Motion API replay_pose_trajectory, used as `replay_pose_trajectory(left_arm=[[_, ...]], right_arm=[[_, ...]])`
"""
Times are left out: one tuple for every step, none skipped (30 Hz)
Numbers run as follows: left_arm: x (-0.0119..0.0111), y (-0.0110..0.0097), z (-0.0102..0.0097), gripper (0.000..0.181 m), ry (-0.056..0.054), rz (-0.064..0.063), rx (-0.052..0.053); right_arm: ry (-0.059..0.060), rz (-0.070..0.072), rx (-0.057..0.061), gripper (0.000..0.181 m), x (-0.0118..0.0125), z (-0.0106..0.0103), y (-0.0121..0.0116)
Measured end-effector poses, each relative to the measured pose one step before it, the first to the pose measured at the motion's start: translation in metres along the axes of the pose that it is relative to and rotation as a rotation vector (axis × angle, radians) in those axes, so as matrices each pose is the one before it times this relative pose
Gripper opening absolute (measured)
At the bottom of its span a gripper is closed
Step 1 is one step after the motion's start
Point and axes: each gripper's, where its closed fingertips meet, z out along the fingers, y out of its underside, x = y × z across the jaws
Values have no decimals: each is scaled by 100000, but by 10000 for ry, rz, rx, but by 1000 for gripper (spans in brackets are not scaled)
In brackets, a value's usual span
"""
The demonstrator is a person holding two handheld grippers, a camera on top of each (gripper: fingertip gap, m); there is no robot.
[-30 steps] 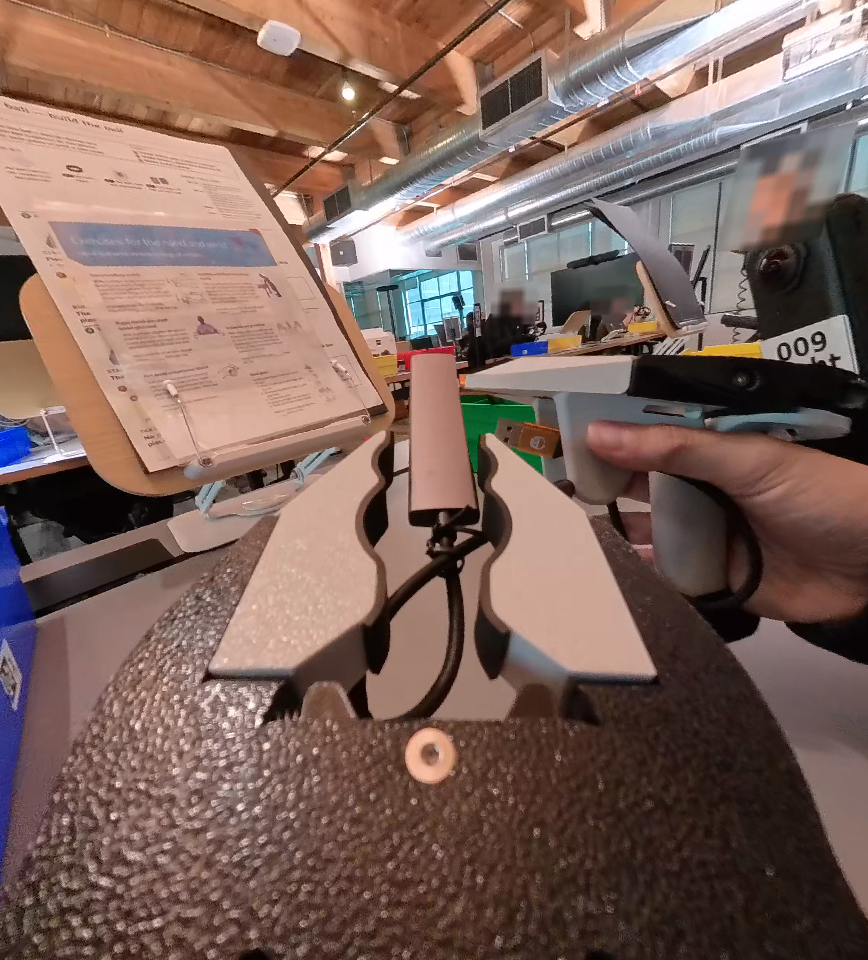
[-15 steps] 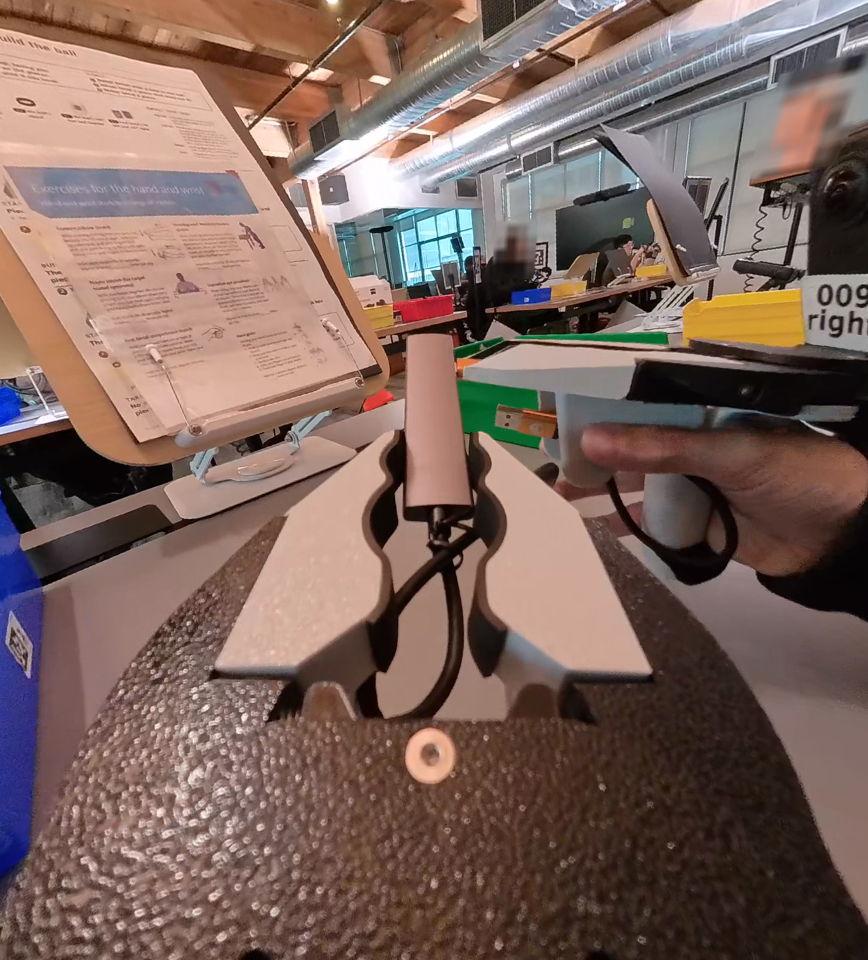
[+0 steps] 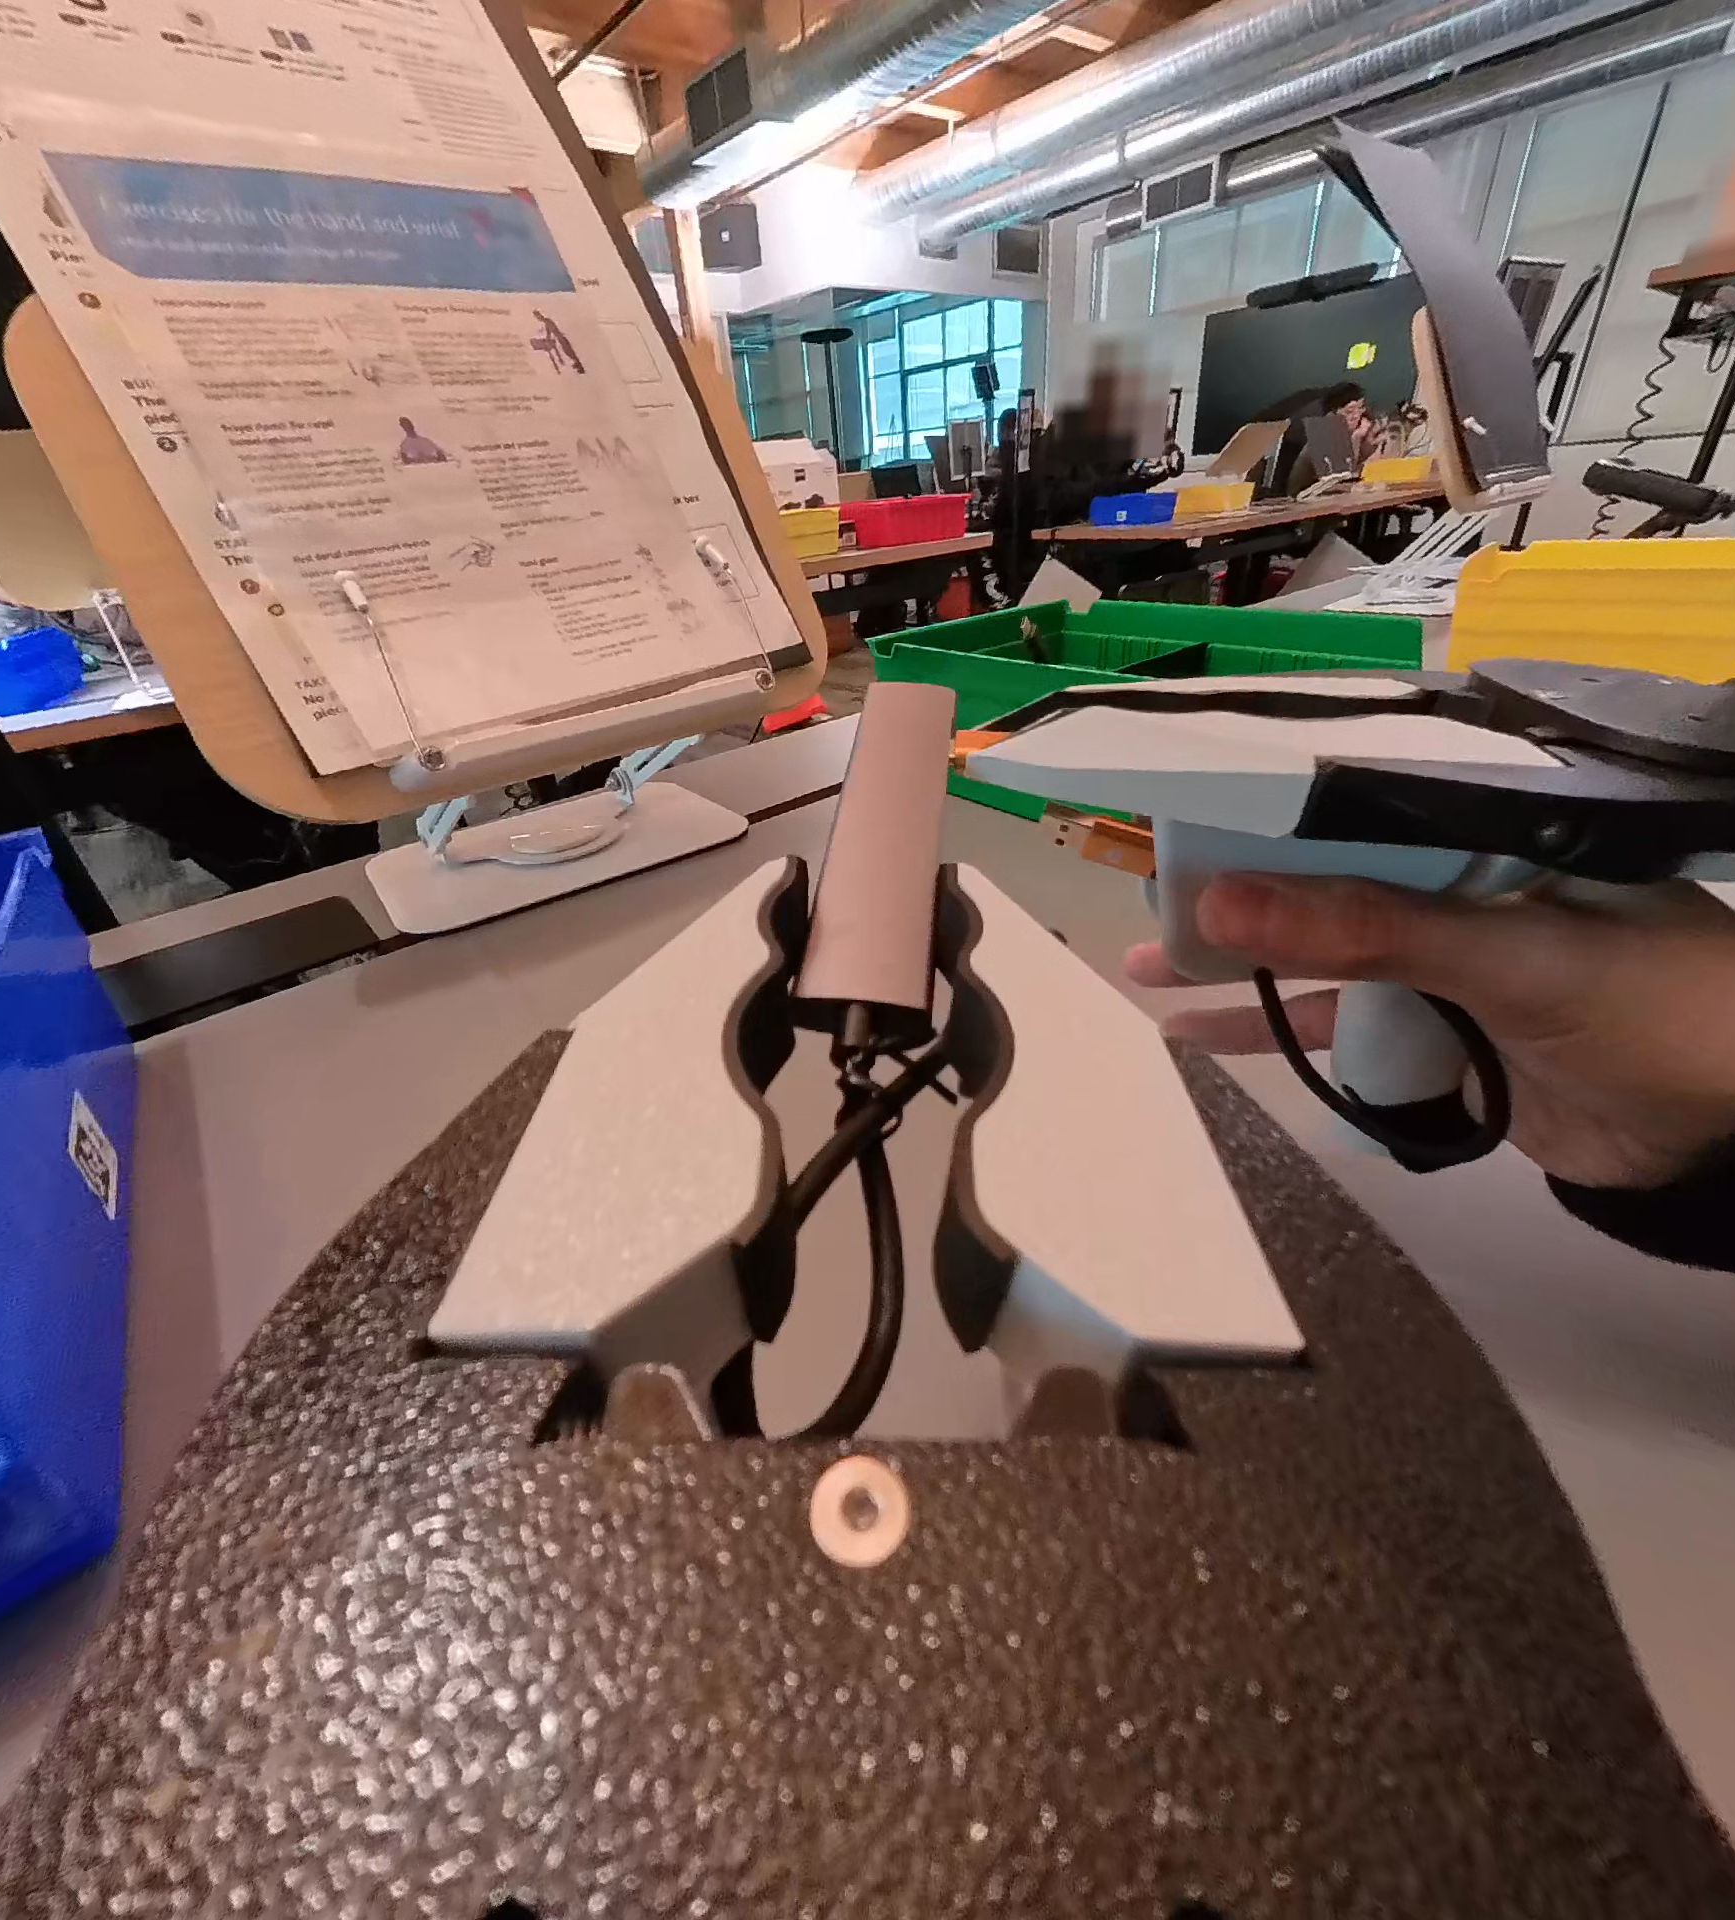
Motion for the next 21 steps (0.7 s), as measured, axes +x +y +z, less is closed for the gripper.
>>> replay_pose_trajectory(left_arm=[[18, -100, -27, 23, -28, 54, 22], [20, -137, -43, 23, -69, 113, 19], [44, -152, -15, 23, -71, 89, 21], [42, -100, -3, 23, -40, 31, -2], [64, -100, -15, 23, 17, -30, 39], [13, 37, -2, 23, 35, -79, -34], [1, 3, -17, 23, 39, -91, -10], [7, 12, 2, 23, 8, 101, -47], [83, -133, -19, 24, -25, 77, 24], [94, -123, -12, 23, 4, -49, 18], [107, -123, 3, 23, 64, -35, 30], [51, -41, 50, 24, 72, 71, -25], [80, -6, 48, 23, 1, 0, -21], [91, -50, -8, 23, 13, -45, 31], [38, -25, -10, 23, 39, -19, -2], [17, -77, -10, 24, 51, 74, -2], [97, -110, 42, 23, 16, -7, 10], [114, -144, 31, 23, -15, -88, 75], [48, -128, -1, 24, -6, -73, 81], [-195, 24, -20, 23, -87, 14, -55], [-2247, 285, -474, 23, -1284, -282, -160]], right_arm=[[60, -69, 32, 11, -29, -42, -116], [38, -86, 41, 11, -35, -30, -119], [83, -119, 53, 11, 2, -48, -143], [46, -163, 7, 11, -9, -55, -58], [51, -83, 39, 11, -1, -84, -97], [24, -133, -104, 11, -20, -12, 111], [25, -116, -14, 11, -22, -24, -25], [44, -62, -88, 11, 10, -45, 54], [79, -102, 55, 11, 3, -125, -194], [29, -136, -45, 11, 0, -100, -72], [-45, -140, 31, 11, 34, -128, -171], [-37, 10, -64, 11, 65, -72, 32], [59, 96, 37, 11, 38, -99, -31], [-27, 146, 53, 11, -4, -85, -10], [-172, 205, 66, 11, -9, -54, -34], [-267, 238, 65, 11, 12, -75, -77], [-187, 391, 119, 11, 62, -98, -174], [-126, 438, 129, 11, 21, -56, -210], [-19, 168, 98, 11, -31, 28, -165], [212, -398, -137, 11, -51, 53, 164], [69, -781, -35, 11, -389, -286, -72]])
